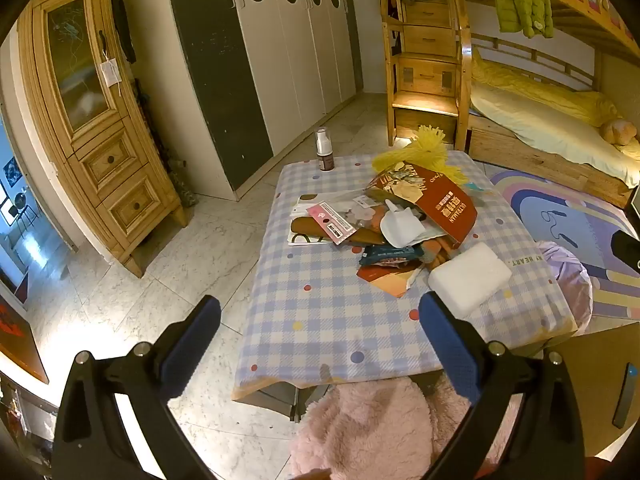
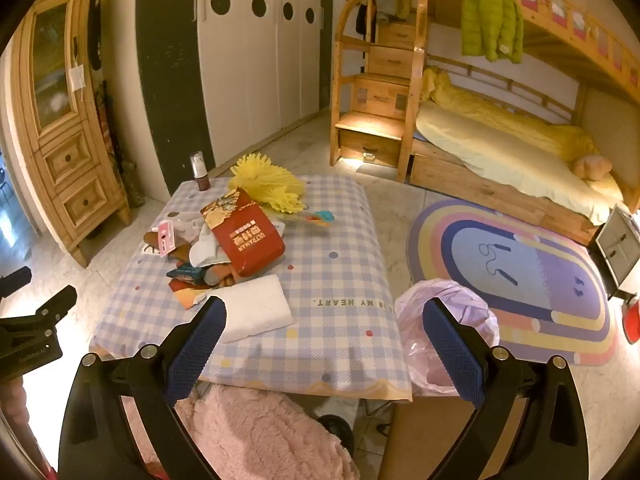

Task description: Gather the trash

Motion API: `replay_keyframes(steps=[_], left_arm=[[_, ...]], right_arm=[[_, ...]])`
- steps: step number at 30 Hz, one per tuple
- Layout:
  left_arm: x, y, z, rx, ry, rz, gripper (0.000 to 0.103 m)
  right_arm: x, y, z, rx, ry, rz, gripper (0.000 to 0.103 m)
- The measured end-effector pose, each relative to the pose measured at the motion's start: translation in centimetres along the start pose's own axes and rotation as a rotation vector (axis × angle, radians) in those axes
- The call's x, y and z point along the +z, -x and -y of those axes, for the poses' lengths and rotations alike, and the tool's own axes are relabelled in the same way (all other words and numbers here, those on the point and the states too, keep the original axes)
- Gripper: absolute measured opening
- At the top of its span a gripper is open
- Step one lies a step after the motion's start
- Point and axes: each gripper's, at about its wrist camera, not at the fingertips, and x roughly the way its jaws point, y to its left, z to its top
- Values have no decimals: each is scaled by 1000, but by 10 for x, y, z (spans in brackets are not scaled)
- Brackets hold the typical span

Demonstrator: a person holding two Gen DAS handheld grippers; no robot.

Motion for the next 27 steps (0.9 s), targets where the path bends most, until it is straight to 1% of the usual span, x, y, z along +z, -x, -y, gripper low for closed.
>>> replay_keyframes(steps=[27], left_arm=[[0,0,0,1,-2,2,96]], right_arm=[[0,-1,0,-4,3,-4,98]])
